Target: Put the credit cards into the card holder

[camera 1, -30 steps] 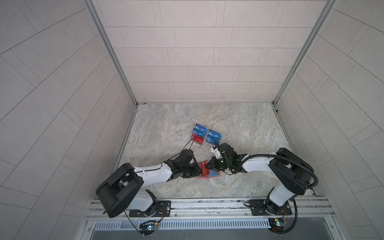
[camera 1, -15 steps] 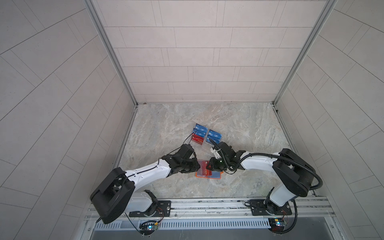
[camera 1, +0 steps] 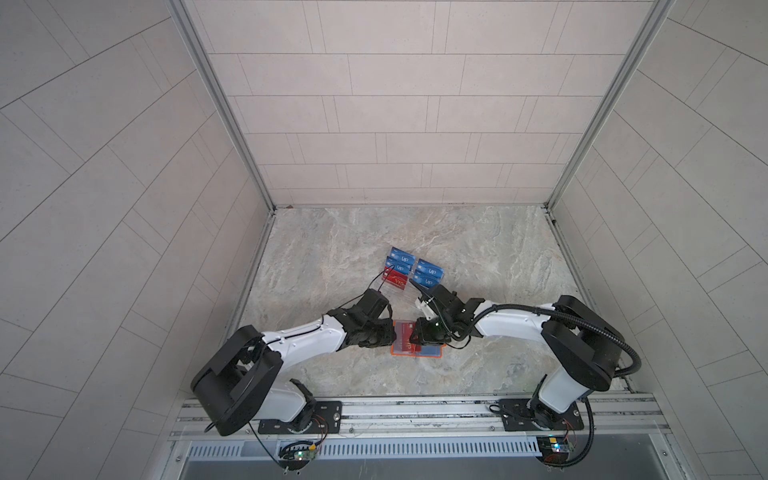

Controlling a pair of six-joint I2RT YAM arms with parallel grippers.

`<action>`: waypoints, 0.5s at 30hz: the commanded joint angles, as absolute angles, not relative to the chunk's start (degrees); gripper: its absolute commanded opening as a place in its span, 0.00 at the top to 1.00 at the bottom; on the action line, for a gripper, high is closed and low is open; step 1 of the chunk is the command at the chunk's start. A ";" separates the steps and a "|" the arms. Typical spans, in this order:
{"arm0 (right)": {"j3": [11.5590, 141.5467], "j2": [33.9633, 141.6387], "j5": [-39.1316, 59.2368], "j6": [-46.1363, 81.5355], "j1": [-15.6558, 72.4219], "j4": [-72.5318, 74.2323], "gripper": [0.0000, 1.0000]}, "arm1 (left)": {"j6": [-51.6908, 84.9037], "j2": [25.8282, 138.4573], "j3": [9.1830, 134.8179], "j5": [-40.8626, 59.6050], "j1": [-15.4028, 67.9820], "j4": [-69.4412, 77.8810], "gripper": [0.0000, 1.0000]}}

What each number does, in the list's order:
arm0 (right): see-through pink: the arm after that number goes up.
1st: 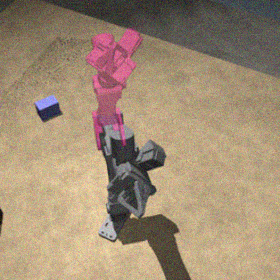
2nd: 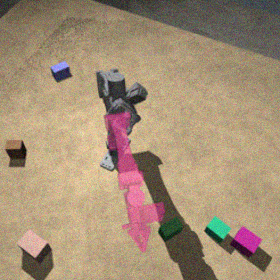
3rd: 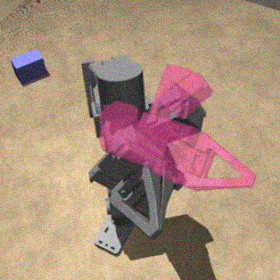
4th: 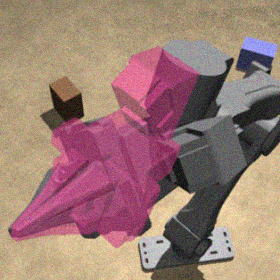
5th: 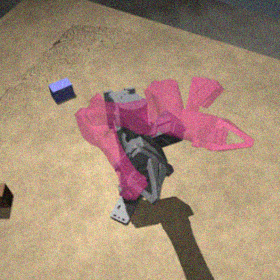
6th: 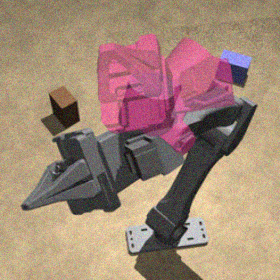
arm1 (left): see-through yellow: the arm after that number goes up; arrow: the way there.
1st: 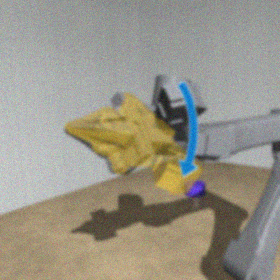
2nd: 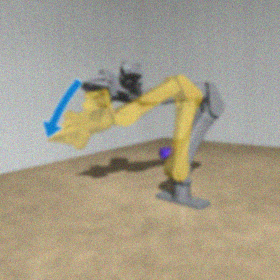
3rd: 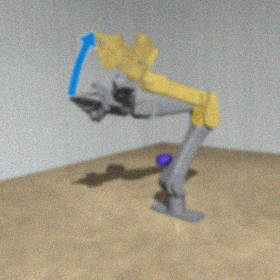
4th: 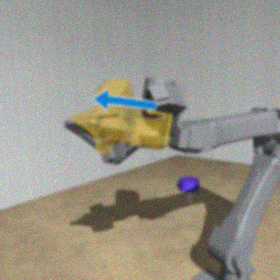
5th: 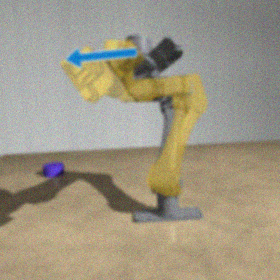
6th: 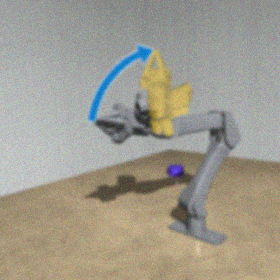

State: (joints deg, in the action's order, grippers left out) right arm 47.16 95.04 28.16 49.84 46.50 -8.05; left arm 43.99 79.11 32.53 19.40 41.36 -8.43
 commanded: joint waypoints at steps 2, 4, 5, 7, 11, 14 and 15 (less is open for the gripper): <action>48.46 97.12 28.12 49.14 47.88 -10.52 0.66 | 44.94 80.07 30.18 21.27 41.22 -4.11 0.72; 48.64 97.11 28.12 49.30 48.16 -10.03 0.66 | 45.67 80.35 29.58 21.28 41.20 -3.69 0.72; 48.80 97.16 28.16 49.37 48.25 -10.02 0.65 | 46.27 80.35 28.96 21.48 41.22 -2.85 0.72; 49.38 97.45 28.47 49.22 48.25 -10.26 0.65 | 47.78 80.00 27.67 22.03 41.22 -0.58 0.72; 50.75 98.87 28.73 48.52 48.89 -11.40 0.65 | 50.16 79.06 25.73 22.56 41.22 2.69 0.72; 51.88 99.30 27.84 48.17 49.67 -12.45 0.65 | 51.45 78.25 24.40 22.50 41.22 4.11 0.71; 52.28 98.95 27.04 47.93 49.94 -12.85 0.65 | 51.66 78.02 24.12 22.46 41.18 4.21 0.70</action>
